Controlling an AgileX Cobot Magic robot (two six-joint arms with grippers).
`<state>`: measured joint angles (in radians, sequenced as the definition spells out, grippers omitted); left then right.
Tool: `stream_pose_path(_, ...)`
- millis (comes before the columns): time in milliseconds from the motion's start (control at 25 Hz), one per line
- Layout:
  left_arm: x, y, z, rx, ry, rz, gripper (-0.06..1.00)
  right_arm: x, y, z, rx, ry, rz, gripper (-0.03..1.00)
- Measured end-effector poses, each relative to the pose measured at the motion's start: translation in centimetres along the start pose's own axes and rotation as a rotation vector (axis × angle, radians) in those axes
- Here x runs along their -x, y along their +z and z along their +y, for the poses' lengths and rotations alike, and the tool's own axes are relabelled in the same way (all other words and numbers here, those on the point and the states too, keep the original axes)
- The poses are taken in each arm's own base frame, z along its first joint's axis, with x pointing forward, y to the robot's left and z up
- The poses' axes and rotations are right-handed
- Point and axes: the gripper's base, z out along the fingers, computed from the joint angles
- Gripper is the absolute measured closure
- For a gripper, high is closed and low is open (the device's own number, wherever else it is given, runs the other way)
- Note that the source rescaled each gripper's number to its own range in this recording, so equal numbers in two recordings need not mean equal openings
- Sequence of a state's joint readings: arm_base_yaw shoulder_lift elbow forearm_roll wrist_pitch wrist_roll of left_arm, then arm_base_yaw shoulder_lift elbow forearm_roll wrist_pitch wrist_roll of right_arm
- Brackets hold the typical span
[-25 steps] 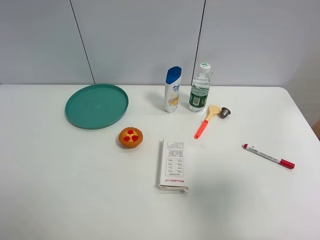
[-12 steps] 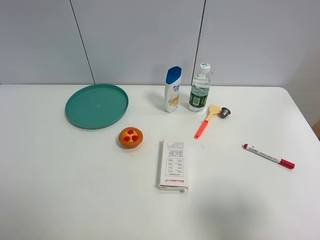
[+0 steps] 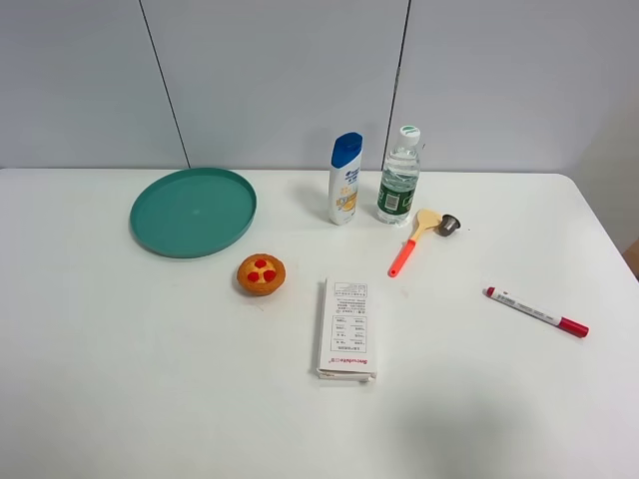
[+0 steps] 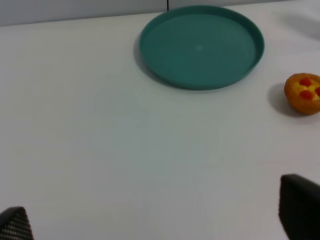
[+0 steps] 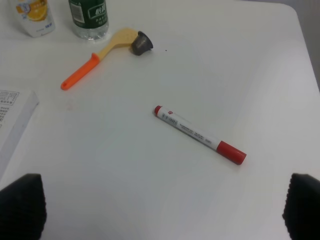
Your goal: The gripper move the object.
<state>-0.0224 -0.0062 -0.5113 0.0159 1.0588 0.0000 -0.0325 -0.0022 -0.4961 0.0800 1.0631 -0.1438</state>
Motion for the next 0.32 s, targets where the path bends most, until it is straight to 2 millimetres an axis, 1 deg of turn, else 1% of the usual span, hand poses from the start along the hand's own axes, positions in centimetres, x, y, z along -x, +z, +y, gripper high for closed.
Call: stream_pose_path(320, 0.00, 0.00, 0.00, 0.000, 0.000, 0.000, -0.06, 0.00, 0.00, 0.00, 0.000, 0.000, 0.000, 0.02)
